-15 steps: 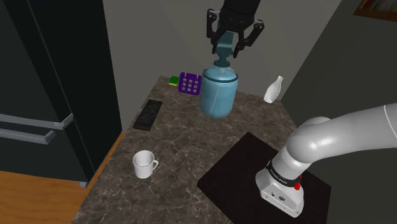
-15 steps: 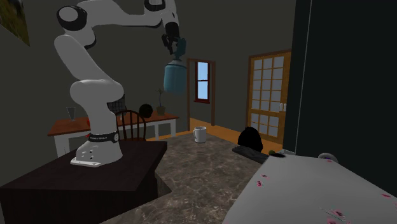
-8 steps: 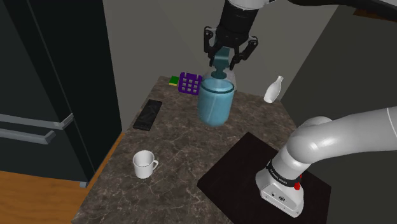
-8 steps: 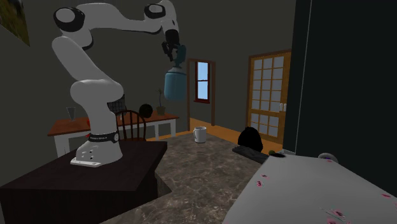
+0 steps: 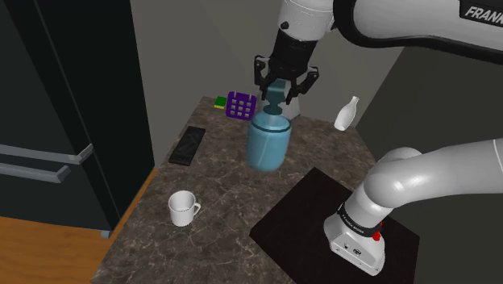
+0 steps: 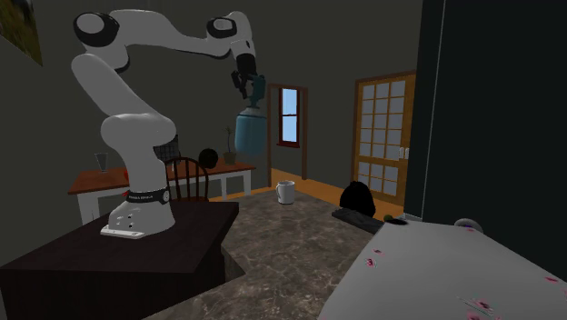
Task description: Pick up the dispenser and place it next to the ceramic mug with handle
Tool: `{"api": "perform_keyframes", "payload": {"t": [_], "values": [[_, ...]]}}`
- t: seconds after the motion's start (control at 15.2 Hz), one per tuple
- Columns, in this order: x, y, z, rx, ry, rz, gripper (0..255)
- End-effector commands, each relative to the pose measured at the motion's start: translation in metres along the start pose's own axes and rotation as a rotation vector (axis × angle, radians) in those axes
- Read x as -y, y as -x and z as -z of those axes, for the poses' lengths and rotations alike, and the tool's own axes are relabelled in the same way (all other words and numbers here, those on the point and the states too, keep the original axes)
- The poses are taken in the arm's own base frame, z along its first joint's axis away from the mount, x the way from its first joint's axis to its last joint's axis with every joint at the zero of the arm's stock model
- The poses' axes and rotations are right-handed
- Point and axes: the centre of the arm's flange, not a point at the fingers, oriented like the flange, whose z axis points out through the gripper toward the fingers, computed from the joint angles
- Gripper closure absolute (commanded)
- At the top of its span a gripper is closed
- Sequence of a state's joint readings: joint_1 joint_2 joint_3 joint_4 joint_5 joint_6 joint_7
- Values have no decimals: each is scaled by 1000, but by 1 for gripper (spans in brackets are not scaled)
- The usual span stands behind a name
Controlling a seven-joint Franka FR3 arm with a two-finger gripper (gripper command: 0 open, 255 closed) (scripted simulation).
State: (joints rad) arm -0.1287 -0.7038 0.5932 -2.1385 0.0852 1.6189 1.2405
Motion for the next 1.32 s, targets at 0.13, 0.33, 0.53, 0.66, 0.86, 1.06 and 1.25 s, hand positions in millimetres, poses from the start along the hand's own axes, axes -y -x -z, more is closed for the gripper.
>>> {"api": "perform_keyframes", "payload": {"t": [0.13, 0.33, 0.53, 0.66, 0.86, 1.06, 1.25], "values": [[1, 6, -19, -1, -1, 0, 255], [1, 11, -35, -1, -1, 0, 255], [1, 16, -50, -1, -1, 0, 255], [2, 19, -60, -1, -1, 0, 255], [2, 24, -75, -1, -1, 0, 255], [2, 28, -90, -1, -1, 0, 255], [2, 33, -105, -1, -1, 0, 255]]}}
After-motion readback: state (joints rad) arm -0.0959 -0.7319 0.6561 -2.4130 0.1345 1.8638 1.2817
